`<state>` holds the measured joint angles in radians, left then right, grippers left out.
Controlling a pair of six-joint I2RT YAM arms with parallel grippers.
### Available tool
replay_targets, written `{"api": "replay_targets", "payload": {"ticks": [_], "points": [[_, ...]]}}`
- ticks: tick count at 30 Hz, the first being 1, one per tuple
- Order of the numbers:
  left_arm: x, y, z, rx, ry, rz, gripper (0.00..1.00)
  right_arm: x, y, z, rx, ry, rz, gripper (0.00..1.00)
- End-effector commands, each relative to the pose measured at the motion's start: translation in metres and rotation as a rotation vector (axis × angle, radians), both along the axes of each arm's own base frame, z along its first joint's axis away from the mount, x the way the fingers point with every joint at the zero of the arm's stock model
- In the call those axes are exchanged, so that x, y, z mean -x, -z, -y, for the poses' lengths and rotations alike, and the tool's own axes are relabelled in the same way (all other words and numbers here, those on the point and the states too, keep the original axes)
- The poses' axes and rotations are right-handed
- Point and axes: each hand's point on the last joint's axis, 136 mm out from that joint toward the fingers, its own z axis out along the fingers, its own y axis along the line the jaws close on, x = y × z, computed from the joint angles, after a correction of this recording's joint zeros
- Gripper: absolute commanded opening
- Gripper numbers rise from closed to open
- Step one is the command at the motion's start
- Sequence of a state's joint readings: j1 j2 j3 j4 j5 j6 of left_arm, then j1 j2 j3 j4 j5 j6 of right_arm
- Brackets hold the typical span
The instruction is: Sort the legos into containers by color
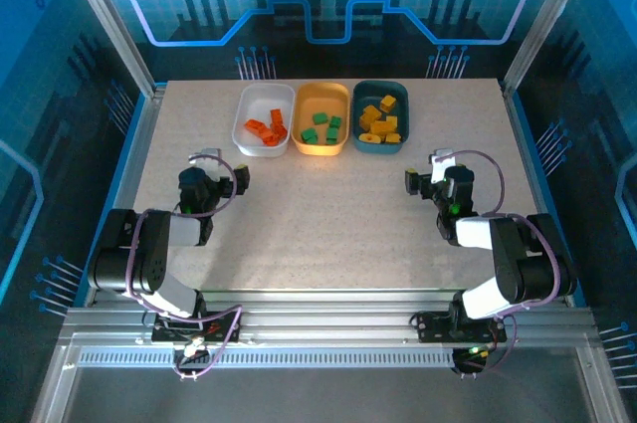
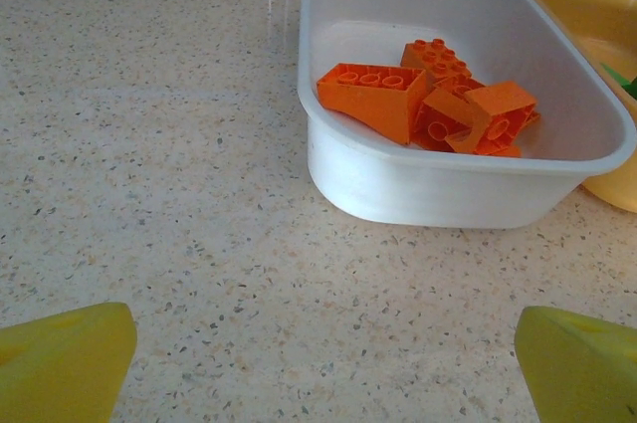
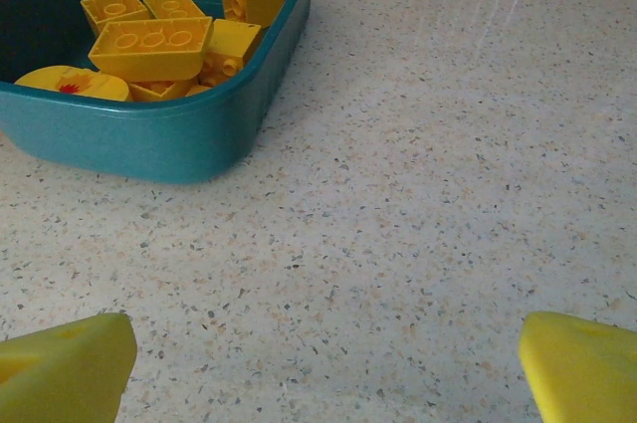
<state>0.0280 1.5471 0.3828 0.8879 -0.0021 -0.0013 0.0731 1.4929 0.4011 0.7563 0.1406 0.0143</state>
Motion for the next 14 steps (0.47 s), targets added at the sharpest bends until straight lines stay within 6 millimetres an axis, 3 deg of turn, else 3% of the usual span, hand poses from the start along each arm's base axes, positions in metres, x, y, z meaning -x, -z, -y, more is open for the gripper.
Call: {"api": "replay_targets", "payload": {"ticks": [1,14], "points": [[-0.0023,-0.0061,0.0056,0.007,0.027,0.016,0.99,-0.0076,-0.008,-0.0042,0.01,-0.018,0.027,1.0],[-0.0024,-0.0059,0.0042,0.003,0.016,0.016,0.99,-0.0072,-0.0078,-0.0049,0.013,-0.018,0.027,1.0]]}}
